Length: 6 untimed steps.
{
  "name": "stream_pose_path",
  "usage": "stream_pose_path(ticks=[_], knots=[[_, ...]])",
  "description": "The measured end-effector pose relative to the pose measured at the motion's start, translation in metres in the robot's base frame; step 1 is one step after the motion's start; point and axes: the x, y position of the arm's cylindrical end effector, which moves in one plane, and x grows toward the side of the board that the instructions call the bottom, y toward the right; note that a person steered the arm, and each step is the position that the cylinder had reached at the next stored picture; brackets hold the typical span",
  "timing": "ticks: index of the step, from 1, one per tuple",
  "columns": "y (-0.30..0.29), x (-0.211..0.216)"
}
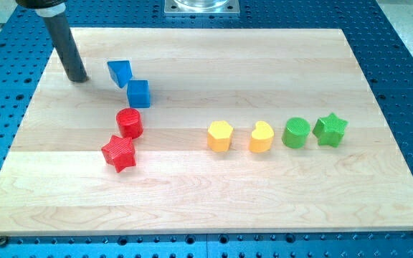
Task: Push the triangle slightly to the right
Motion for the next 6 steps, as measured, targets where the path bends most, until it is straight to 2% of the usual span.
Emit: stream_pose_path(ticks=[2,4,6], knots=[[0.070,-0.004],[0.085,-0.024],[0.085,-0.024]])
